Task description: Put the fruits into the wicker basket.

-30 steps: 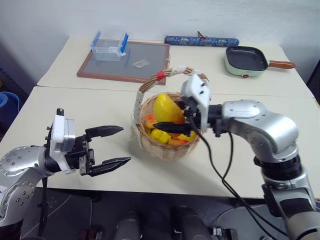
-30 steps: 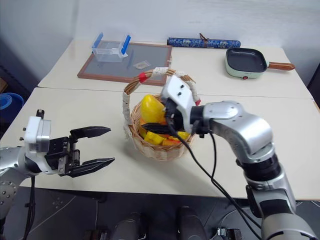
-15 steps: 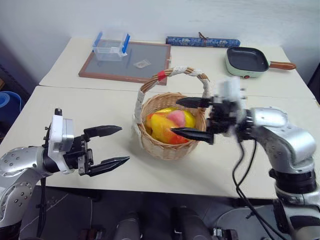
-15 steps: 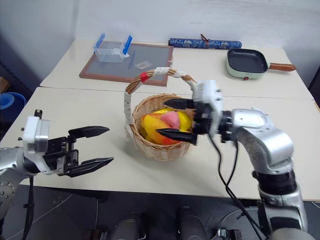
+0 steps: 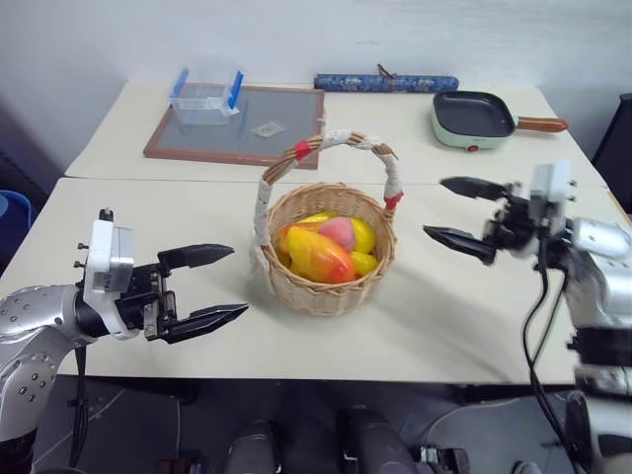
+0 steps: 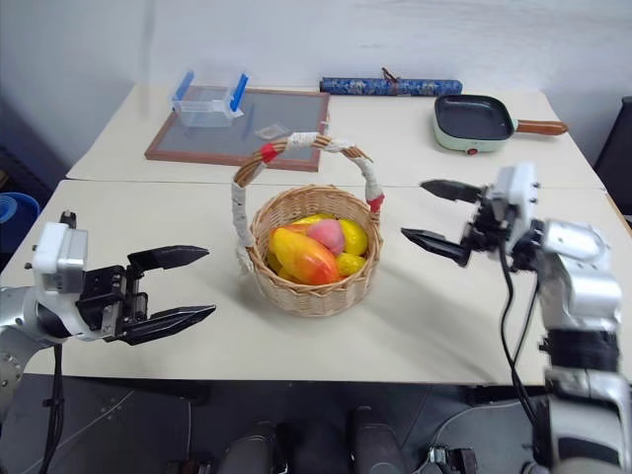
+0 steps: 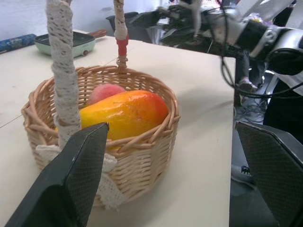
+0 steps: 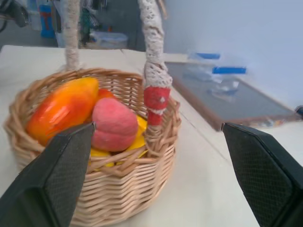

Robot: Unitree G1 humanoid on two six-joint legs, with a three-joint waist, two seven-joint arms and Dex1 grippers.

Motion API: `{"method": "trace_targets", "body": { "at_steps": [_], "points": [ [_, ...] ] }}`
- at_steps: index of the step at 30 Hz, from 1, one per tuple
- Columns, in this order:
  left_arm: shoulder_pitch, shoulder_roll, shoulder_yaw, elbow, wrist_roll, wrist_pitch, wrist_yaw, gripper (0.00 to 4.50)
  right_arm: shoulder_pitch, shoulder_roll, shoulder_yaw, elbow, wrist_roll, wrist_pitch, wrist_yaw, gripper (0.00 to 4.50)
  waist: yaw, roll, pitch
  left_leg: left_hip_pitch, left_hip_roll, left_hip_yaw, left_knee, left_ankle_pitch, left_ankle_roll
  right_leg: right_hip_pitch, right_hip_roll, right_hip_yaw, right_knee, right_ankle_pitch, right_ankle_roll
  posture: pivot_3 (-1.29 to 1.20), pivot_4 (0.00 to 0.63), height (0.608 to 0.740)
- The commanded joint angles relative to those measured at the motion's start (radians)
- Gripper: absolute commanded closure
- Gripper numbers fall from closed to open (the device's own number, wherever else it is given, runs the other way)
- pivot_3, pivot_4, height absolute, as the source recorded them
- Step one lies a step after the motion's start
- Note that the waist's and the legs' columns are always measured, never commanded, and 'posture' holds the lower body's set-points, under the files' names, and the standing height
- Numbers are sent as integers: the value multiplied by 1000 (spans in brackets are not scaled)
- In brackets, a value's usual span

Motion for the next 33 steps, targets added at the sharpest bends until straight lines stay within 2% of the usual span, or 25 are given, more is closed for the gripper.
{"method": "trace_targets", "body": {
  "at_steps": [1, 5, 8, 13, 19, 20, 24, 29, 33],
  "points": [
    [-6, 0, 30, -23, -21, -8, 15, 0, -123, 41, 41, 197, -41, -107, 92, 62, 2, 0, 0, 0, 0, 0, 0, 1, -2, 0, 0, 0, 0, 0, 0, 0, 150, 740],
    [1, 0, 50, -32, -33, -5, 28, 0, -324, 119, 118, 442, -95, -138, 242, 62, -5, 0, 1, 0, 0, 3, 1, 2, -4, -1, -1, 3, 1, 0, 0, 0, 150, 740],
    [19, 0, 68, -51, -51, 3, 42, 0, -419, 158, 157, 550, -99, -162, 275, 601, -3, 0, 1, 0, 1, 3, 1, 2, -4, -1, -1, 3, 1, 0, 0, 0, 150, 740],
    [77, -5, 114, -92, -69, 10, 65, 0, -503, 180, 257, 593, -28, -97, 275, 2324, 0, 0, 1, 0, 1, 2, 1, 0, -5, -1, -1, 3, 1, 0, 0, 0, 150, 740],
    [133, -2, 143, -125, -91, 12, 80, 0, -457, 82, 414, 483, 97, -8, 275, 4343, 1, 0, 1, 0, 1, 1, 1, -2, -5, -1, -3, 1, 1, 0, 0, 0, 150, 740],
    [131, -1, 139, -124, -92, 11, 81, 0, -443, 60, 423, 454, 119, 4, 275, 4492, 2, 0, 1, 0, 1, 1, 1, -2, -5, -1, -3, 1, 1, 0, 0, 0, 150, 740],
    [104, 1, 109, -117, -95, 8, 86, 0, -400, -2, 371, 362, 167, 60, 275, 4492, 2, 1, 1, 0, 1, 0, 1, -4, -3, -1, -3, 0, 1, 0, 0, 0, 150, 740],
    [-5, -9, 13, -52, -68, -6, 66, 0, -219, -129, 82, 121, 240, 205, 42, 4492, 22, 1, 1, -1, 1, -1, 1, -4, -3, -1, -3, 0, 0, 0, -1, 0, 150, 740],
    [-83, -18, -57, -2, -46, -16, 41, 0, -40, -211, -112, 1, 218, 222, -129, 4492, 32, 1, 1, -2, 0, 0, 1, -5, -4, -1, -2, 0, -3, -1, -1, 0, 150, 740]
  ]
}}
